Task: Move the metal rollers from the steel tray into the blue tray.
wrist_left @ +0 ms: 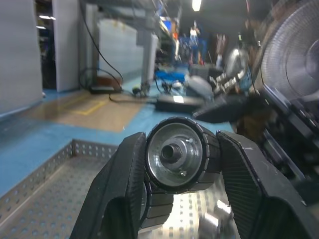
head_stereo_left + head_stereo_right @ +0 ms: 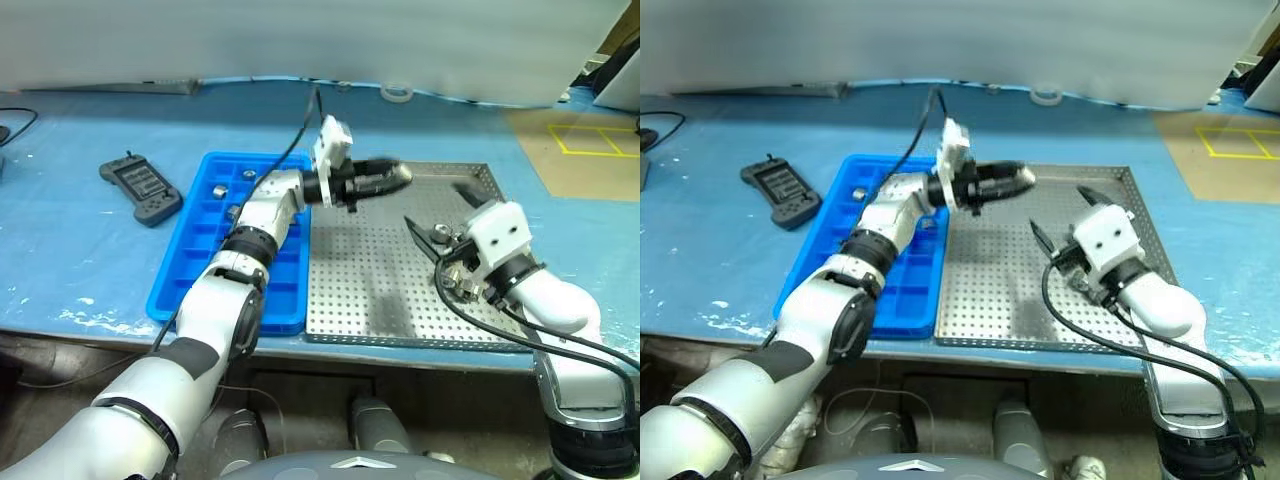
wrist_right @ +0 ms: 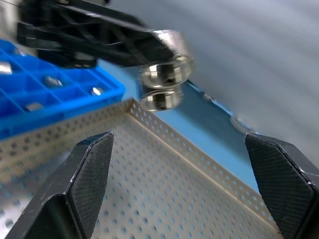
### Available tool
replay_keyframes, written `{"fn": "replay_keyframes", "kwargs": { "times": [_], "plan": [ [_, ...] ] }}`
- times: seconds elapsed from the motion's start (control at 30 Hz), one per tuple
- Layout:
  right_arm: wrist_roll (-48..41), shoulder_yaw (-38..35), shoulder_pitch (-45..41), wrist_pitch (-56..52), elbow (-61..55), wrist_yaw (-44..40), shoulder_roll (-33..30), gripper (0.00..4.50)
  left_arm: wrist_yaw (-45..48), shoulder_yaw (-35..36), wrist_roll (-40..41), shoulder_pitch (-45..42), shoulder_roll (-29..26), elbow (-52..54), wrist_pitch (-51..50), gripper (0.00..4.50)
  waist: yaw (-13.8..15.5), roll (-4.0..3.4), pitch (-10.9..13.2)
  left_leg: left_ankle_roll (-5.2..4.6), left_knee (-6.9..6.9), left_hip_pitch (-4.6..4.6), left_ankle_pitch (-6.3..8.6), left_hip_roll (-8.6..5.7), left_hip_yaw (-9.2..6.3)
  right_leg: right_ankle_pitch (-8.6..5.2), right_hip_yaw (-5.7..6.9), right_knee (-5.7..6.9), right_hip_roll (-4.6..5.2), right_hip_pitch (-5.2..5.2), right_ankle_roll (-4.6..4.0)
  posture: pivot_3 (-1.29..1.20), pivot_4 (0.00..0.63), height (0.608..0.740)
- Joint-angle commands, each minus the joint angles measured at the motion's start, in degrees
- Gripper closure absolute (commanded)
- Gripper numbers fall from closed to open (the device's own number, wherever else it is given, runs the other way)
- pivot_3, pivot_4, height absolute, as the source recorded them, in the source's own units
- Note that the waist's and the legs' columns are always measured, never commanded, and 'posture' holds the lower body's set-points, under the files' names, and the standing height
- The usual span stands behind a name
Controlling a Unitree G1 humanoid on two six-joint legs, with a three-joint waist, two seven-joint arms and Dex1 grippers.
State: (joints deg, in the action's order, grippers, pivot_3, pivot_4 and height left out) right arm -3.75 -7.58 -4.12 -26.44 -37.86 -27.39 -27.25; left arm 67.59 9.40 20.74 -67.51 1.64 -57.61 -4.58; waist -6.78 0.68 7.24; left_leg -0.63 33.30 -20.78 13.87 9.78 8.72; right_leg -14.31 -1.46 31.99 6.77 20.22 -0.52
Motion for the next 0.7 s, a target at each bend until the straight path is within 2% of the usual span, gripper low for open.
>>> {"fn": "replay_keyframes", "kwargs": {
  "times": [0.03,0.27,0.5,0.7],
  "plan": [
    [-1.96,-0.15,-1.23,-2.88,-0.57,1.05,0.71,0.03,-7.62,7.79,8.31,-2.73,1.22,-0.62,-8.28,2.48,-0.01,-0.05,0.02,0.01,0.0,-0.05,-0.01,-0.01,0.0,-0.01,-0.01,-0.04,-0.02,0.04,-0.01,-0.46,0.15,0.74],
    [-2.02,1.4,-4.48,-4.58,-1.62,1.99,0.59,0.03,-17.34,14.09,15.05,-1.5,4.05,0.12,-20.36,2.48,0.54,-0.05,0.03,0.08,0.01,-0.23,-0.05,-0.14,0.0,0.12,-0.03,-0.17,-0.02,0.09,0.2,-0.46,0.15,0.74],
    [-1.36,4.54,-6.59,-4.62,-0.76,3.21,1.46,0.03,-18.35,12.03,17.16,1.63,6.15,5.92,-32.95,2.48,1.0,-0.07,0.04,0.22,-0.05,-0.24,-0.12,-0.09,0.04,0.14,-0.02,-0.17,-0.05,0.13,0.23,-0.48,0.15,0.74],
    [-1.11,5.94,-6.7,-3.99,0.34,4.09,2.3,0.03,-18.37,10.94,17.15,1.93,6.72,8.33,-34.59,2.48,1.34,-0.06,0.04,0.27,-0.03,-0.26,-0.16,-0.1,0.05,0.14,-0.04,-0.2,-0.06,0.15,0.23,-0.5,0.15,0.74]
  ]
}}
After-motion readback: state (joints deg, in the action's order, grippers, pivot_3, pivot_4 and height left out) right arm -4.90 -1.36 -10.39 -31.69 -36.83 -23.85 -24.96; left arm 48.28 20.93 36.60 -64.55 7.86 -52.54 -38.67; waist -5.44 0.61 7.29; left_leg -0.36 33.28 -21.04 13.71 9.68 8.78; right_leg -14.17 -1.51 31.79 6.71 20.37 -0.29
